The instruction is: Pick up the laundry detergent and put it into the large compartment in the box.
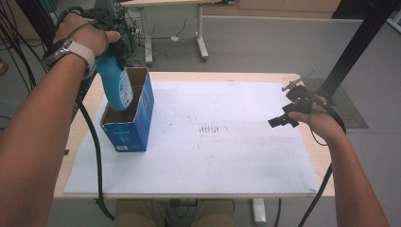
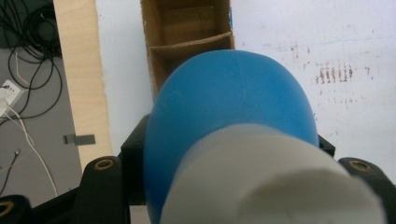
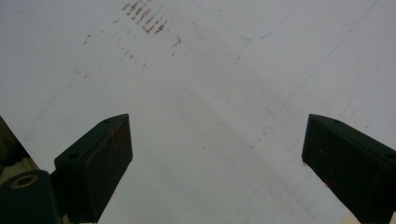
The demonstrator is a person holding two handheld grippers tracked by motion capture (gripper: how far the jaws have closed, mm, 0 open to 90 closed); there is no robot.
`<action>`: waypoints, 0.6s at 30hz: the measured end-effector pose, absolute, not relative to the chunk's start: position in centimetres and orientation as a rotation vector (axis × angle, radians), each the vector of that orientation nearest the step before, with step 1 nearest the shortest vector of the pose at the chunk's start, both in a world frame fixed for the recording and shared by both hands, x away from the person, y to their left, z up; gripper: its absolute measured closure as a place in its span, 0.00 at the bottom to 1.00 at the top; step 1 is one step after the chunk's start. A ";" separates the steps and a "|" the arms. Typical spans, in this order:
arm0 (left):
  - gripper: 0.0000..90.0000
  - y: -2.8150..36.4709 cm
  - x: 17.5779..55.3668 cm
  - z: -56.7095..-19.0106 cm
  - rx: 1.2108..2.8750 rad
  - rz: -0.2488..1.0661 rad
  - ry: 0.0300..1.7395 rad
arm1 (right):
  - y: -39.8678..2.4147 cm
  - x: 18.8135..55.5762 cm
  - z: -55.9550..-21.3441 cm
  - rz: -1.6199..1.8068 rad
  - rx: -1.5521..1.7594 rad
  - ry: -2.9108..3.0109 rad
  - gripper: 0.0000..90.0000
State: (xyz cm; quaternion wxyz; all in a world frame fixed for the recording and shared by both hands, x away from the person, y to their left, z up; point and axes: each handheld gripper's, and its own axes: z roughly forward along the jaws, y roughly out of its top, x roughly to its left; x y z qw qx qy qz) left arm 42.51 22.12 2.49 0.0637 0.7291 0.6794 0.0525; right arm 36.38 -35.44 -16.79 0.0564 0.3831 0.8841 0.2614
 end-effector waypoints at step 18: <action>0.43 22.5 43.1 0.8 2.183 0.150 2.072 | -35.4 36.7 -17.2 0.793 1.168 2.689 0.10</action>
